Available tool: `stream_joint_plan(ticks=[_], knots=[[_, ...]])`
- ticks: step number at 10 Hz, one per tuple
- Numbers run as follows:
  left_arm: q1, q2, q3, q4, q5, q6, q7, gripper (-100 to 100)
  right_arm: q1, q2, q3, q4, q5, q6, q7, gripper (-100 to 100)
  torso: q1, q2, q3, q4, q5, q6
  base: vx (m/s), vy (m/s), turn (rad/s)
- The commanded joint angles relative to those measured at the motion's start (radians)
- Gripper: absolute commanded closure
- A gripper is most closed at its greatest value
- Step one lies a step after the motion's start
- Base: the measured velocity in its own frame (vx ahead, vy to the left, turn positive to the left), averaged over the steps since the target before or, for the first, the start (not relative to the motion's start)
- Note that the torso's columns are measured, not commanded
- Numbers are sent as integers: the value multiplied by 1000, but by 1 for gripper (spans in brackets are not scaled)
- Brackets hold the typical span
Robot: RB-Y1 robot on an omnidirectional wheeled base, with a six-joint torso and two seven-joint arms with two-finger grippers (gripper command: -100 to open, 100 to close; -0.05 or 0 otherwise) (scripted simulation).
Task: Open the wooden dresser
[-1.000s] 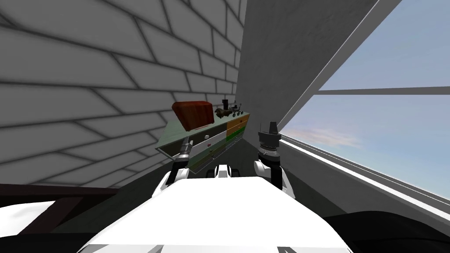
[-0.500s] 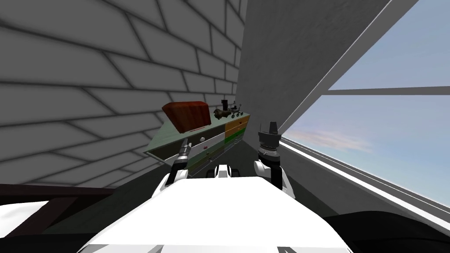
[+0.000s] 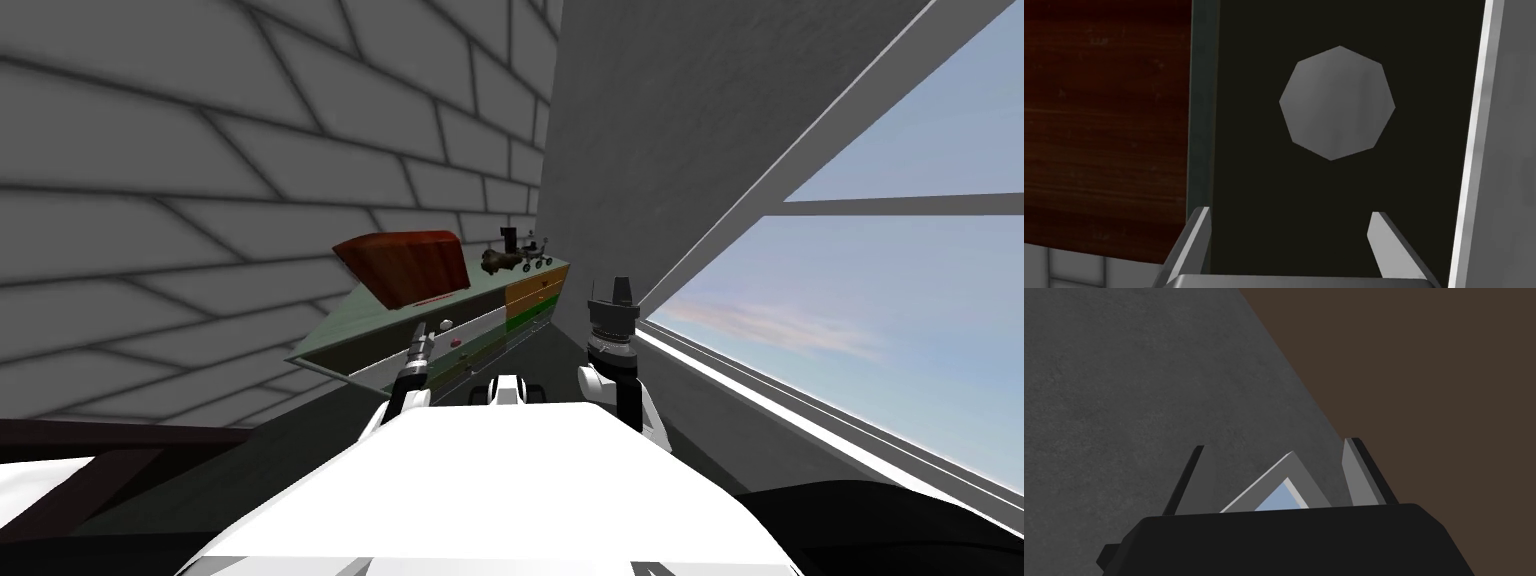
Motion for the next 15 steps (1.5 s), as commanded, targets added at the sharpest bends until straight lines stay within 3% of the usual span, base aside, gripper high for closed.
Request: stream_joint_plan(ticks=[1, 4, 6, 7, 8, 15], knots=[[-2, -70, 17, 46, 10, -7, 2, -100, 0, 0, 0, 0, 0, 0, 0, 0, 2, 1, 1, 0, 0, 0, 74, -114, 46], [-4, -148, 23, 62, 14, -7, 1, -100, 0, 0, 0, 0, 0, 0, 0, 0, 6, 2, 2, 1, 2, 0, 37, -49, 21], [-1, -133, 27, 33, 16, 18, 4, -100, 0, 0, 0, 0, 0, 0, 0, 0, 4, 2, 1, 0, 1, 0, 34, 8, -9], [-2, -134, 25, 46, 15, 3, 3, -100, 0, 0, 0, 0, 0, 0, 0, 0, 4, -2, -1, 0, 1, 0, 38, 19, -7], [-2, -134, 25, 44, 15, 7, 3, 100, 0, 0, 0, 0, 0, 0, 0, 0, 3, 0, 0, 0, 1, 0, 6, 6, 9], [37, -139, 10, -2, 10, 17, 6, 100, 0, 0, 0, 0, 0, 0, 0, 0, 6, -6, -4, -1, 1, 2, -123, -84, 11]])
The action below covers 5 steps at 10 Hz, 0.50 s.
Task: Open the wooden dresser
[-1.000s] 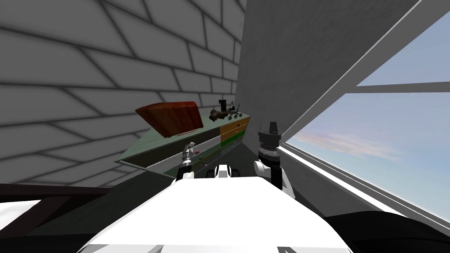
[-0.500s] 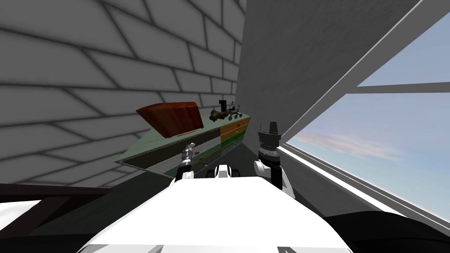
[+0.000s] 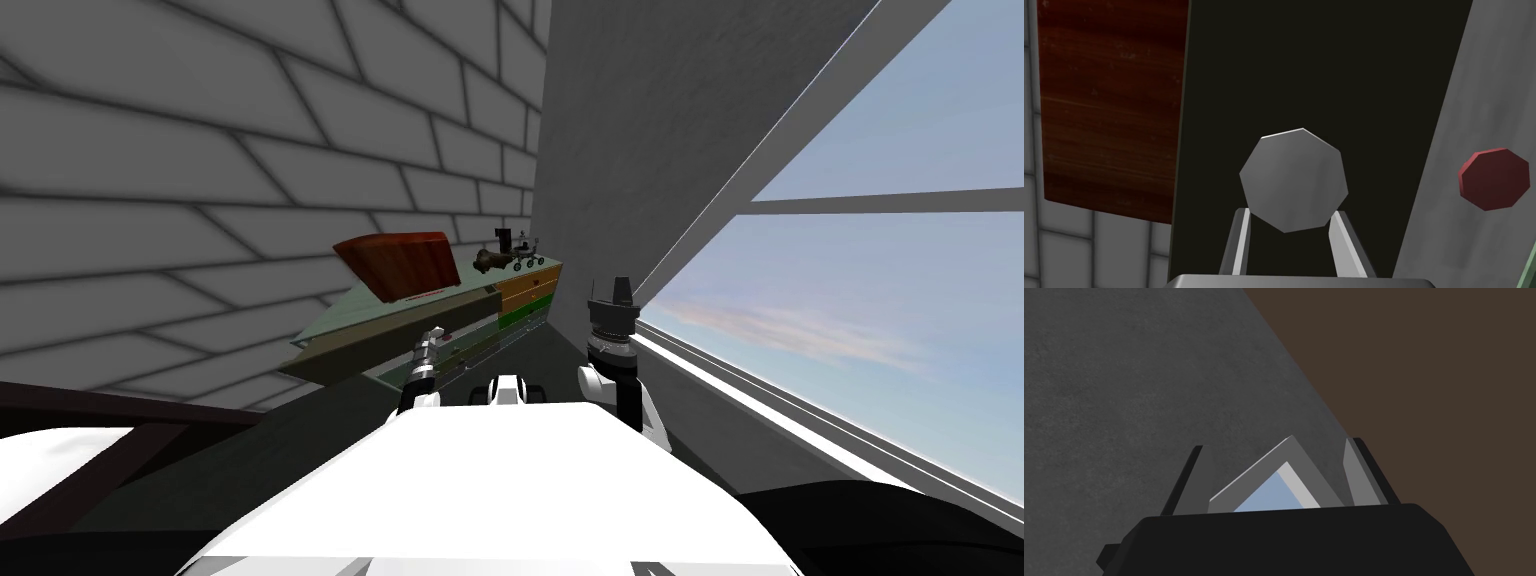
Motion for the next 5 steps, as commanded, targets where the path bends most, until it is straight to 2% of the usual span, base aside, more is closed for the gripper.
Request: stream_joint_plan(ticks=[1, 3, 4, 5], knots=[[12, -2, -8, -8, -3, 3, 0, 100, 0, 0, 0, 0, 0, 0, 0, 0, -3, 3, 1, -1, 1, 0, -152, -121, 19], [21, -4, -15, -14, -5, 5, 1, 100, 0, 0, 0, 0, 0, 0, 0, 0, -5, 5, 4, -2, 2, 2, -170, -113, 12], [15, -2, -7, -16, -3, 1, 0, 100, 0, 0, 0, 0, 0, 0, 0, 0, -4, 3, 3, -2, 2, 2, -84, -53, 9], [25, -4, -14, -18, -5, 3, 1, 100, 0, 0, 0, 0, 0, 0, 0, 0, -1, -1, -1, -1, 0, 1, -95, -79, 18]])
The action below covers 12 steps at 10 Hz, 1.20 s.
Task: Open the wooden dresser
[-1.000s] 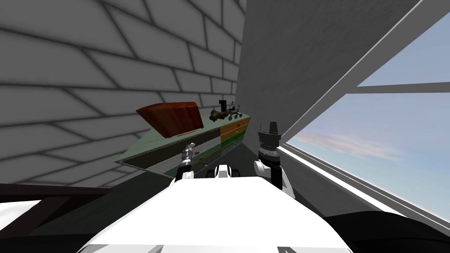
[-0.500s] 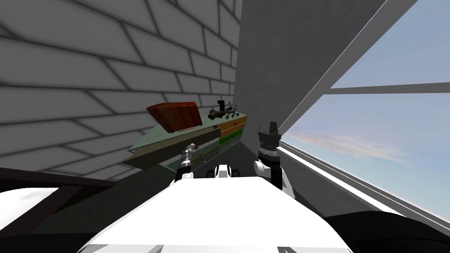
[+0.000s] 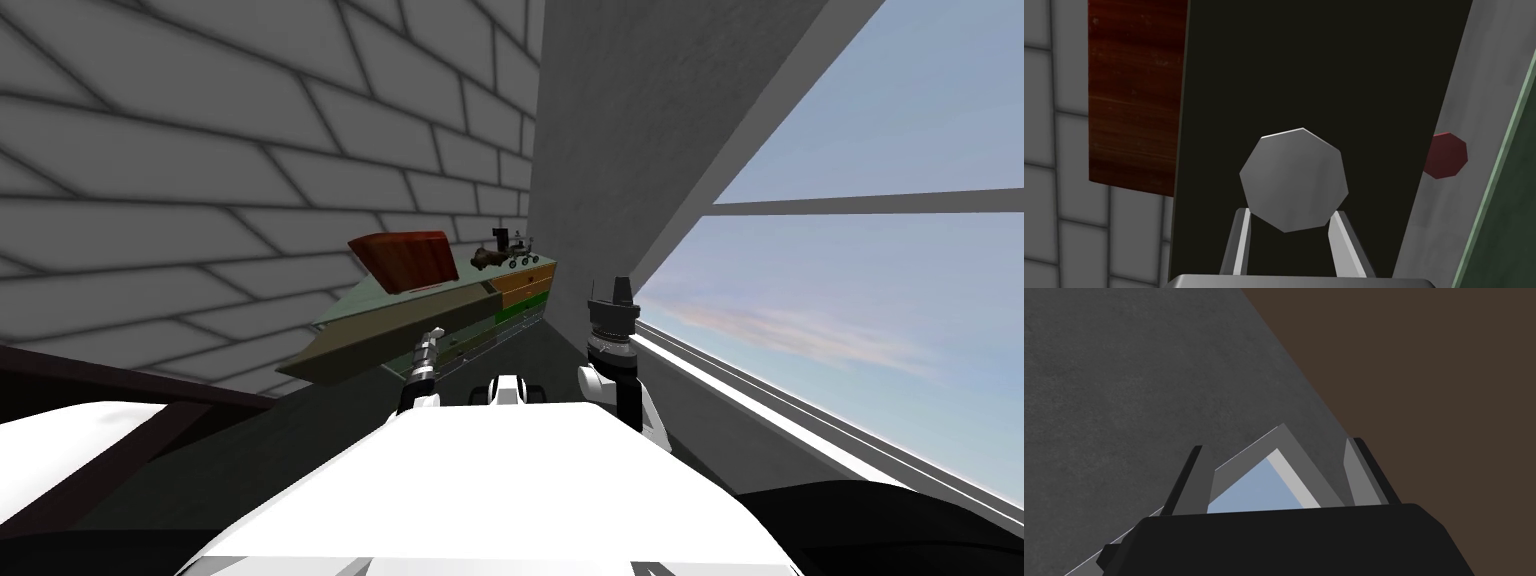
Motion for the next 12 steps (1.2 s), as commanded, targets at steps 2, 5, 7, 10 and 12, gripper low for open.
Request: stream_joint_plan(ticks=[2, 5, 7, 10, 12], knots=[[15, -2, -12, -7, -3, -1, 2, 100, 0, 0, 0, 0, 0, 0, 0, 0, -4, 5, 3, -1, 1, 1, -157, -88, 8], [23, -1, -15, -17, -4, -7, 3, 100, 0, 0, 0, 0, 0, 0, 0, 0, -3, 4, 3, -2, 2, 1, -144, -87, 5], [37, -2, -25, -20, -6, -8, 4, 100, 0, 0, 0, 0, 0, 0, 0, 0, -1, 3, 1, -1, 1, -1, -125, -72, 11], [65, 0, -17, -110, -2, 43, 12, -100, 0, 0, 0, 0, 0, 0, 0, 0, 1, 1, 1, 0, 0, -2, -8, -12, -24], [88, 0, -16, -163, 0, 81, 17, -100, 0, 0, 0, 0, 0, 0, 0, 0, -2, 6, 3, 2, -1, -2, 31, 7, -23]])
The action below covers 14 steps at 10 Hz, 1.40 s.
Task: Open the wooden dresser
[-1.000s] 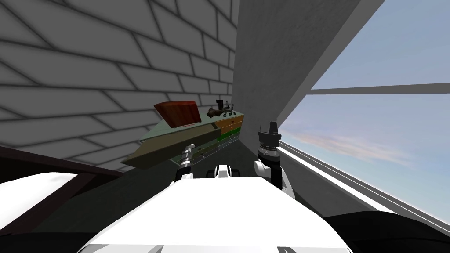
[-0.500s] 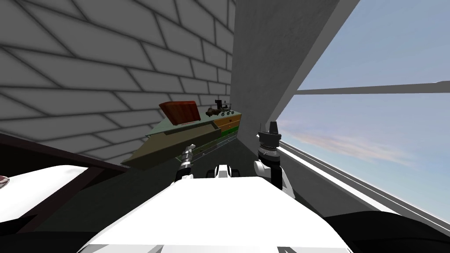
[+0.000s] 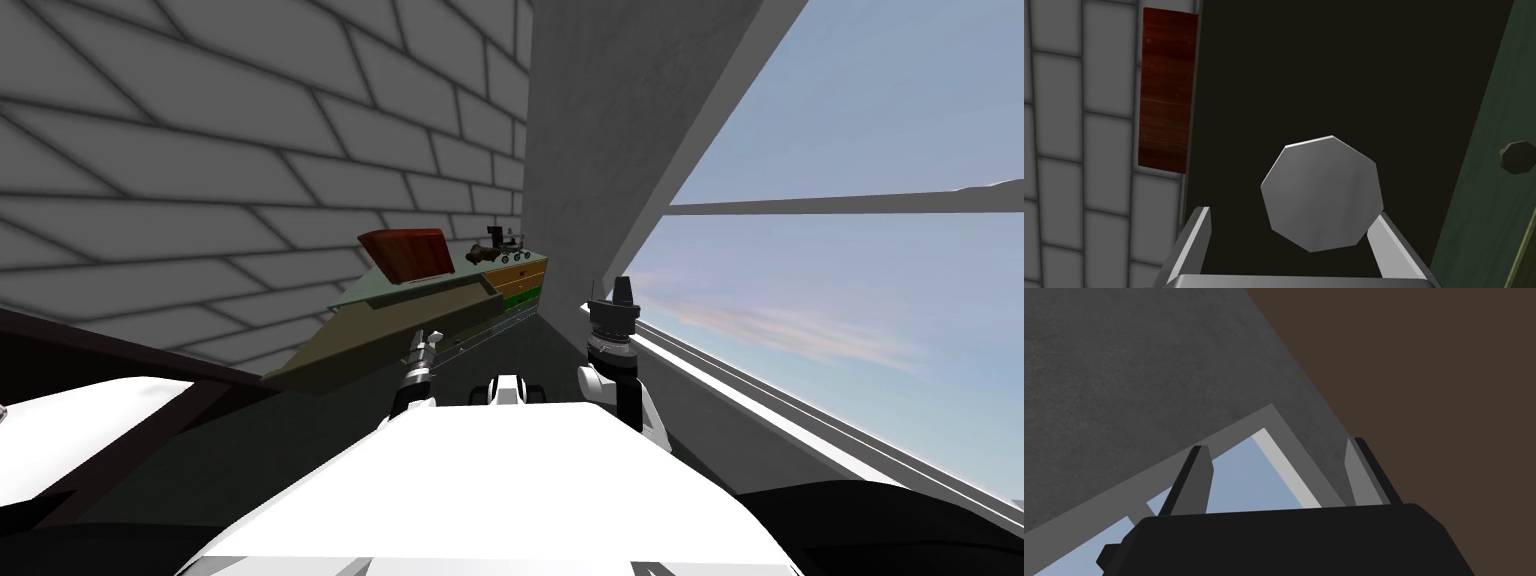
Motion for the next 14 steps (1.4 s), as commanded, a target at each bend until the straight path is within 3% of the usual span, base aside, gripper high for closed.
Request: stream_joint_plan(ticks=[1, 6, 8, 9, 14], knots=[[30, 0, 2, -82, 2, 55, 7, -100, 0, 0, 0, 0, 0, 0, 0, 0, -2, 3, 2, 1, 0, 0, 12, -6, -22], [76, 0, 5, -199, 6, 129, 17, -100, 0, 0, 0, 0, 0, 0, 0, 0, -7, 8, 3, 6, -6, 0, 2, -8, -20], [81, -1, 4, -181, 6, 135, 15, -100, 0, 0, 0, 0, 0, 0, 0, 0, -9, 10, 4, 8, -8, 0, 5, 0, -3], [83, -2, 3, -180, 5, 139, 15, 0, 0, 0, 0, 0, 0, 0, 0, 0, -8, 9, 4, 6, -6, 0, 0, 0, 0], [88, -3, 3, -171, 5, 146, 15, 0, 0, 0, 0, 0, 0, 0, 0, 0, -2, 3, 2, 1, -1, 0, 0, 0, 0]])
